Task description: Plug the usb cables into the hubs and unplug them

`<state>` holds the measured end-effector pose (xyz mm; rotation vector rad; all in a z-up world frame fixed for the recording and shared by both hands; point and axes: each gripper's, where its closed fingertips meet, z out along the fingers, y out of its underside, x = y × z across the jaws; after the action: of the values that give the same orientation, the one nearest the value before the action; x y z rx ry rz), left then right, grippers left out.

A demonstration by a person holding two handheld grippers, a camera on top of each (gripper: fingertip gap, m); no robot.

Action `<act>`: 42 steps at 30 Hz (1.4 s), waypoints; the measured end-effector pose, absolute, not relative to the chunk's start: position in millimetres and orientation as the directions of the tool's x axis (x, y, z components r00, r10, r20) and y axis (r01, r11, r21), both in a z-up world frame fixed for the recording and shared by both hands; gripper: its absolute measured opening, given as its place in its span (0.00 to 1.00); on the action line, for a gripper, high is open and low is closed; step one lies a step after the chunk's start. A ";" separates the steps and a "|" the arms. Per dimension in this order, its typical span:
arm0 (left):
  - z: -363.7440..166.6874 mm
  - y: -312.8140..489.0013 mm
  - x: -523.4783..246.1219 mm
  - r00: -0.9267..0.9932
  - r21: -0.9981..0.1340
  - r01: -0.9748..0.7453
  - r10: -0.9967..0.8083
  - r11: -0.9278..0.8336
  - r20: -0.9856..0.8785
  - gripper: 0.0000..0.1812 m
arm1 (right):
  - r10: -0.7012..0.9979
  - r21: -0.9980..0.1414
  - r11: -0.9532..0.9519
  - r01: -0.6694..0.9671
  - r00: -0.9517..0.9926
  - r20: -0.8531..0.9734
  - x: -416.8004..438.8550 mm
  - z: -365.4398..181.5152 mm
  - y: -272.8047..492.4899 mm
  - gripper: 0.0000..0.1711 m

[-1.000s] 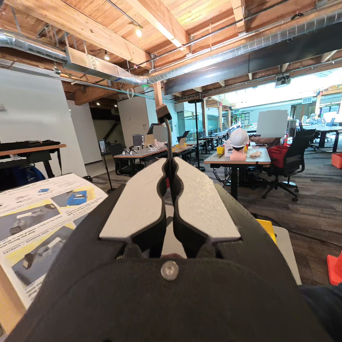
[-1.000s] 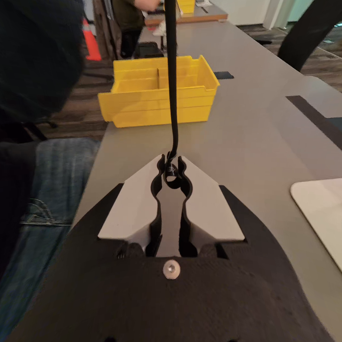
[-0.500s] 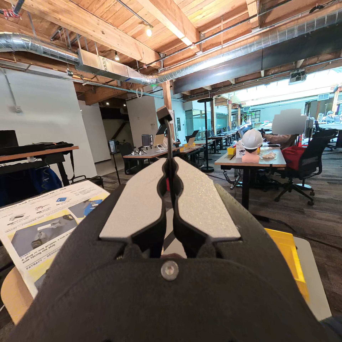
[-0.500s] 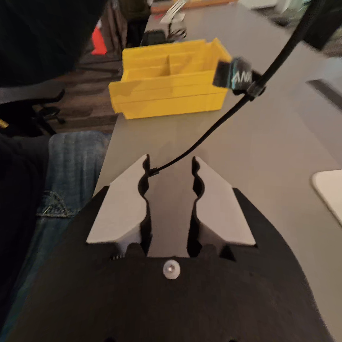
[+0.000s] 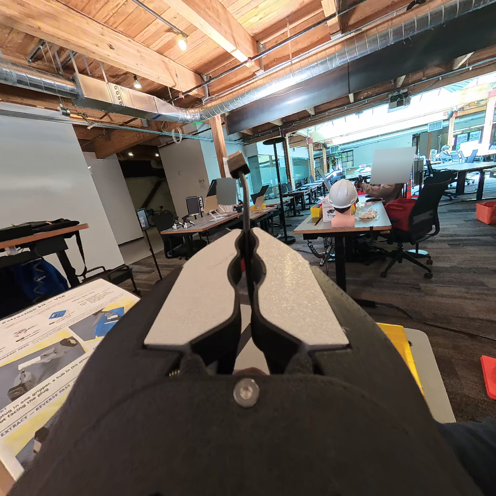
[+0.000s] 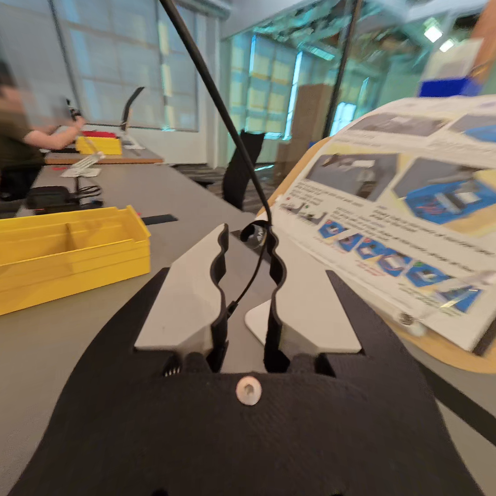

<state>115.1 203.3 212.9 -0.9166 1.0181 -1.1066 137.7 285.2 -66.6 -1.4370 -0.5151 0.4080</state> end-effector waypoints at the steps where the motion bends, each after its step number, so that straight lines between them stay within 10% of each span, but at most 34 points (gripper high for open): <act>1: 214.1 203.7 114.1 0.136 -0.942 0.261 -0.974 0.212 -0.182 0.00 | 0.544 -0.988 0.150 0.041 0.831 0.117 142.2 -60.9 278.7 0.10; 7: 210.0 191.4 125.1 0.080 -0.945 0.263 -0.980 0.195 -0.180 0.00 | 0.519 -0.985 0.133 0.110 0.839 0.164 143.5 -70.6 287.3 0.21; 13: 208.0 164.1 139.9 0.022 -0.946 0.250 -0.978 0.207 -0.208 0.01 | 0.560 -0.992 0.093 0.082 0.820 0.120 141.7 -82.5 291.5 0.05; 17: 205.4 152.8 150.2 0.014 -0.946 0.234 -0.974 0.225 -0.228 0.01 | 0.506 -0.993 0.117 -0.011 0.861 0.050 154.6 -65.9 287.7 0.20; 23: 211.9 145.6 151.7 0.027 -0.935 0.258 -0.969 0.243 -0.245 0.00 | 0.522 -0.995 0.083 0.046 0.849 0.083 154.7 -81.6 286.6 0.00; 38: 234.4 161.9 134.2 0.105 -0.918 0.284 -0.961 0.276 -0.256 0.00 | 0.728 -0.945 -0.261 0.198 0.683 -0.058 93.1 -218.2 246.7 0.00; 42: 231.8 177.7 129.3 0.131 -0.923 0.272 -0.961 0.272 -0.244 0.00 | 0.767 -0.905 -0.356 0.234 0.626 -0.140 79.0 -248.4 222.3 0.17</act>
<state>129.3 177.7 231.8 -0.8512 1.0429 -1.0735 79.0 222.3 -248.4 -1.8956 -0.7960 0.7028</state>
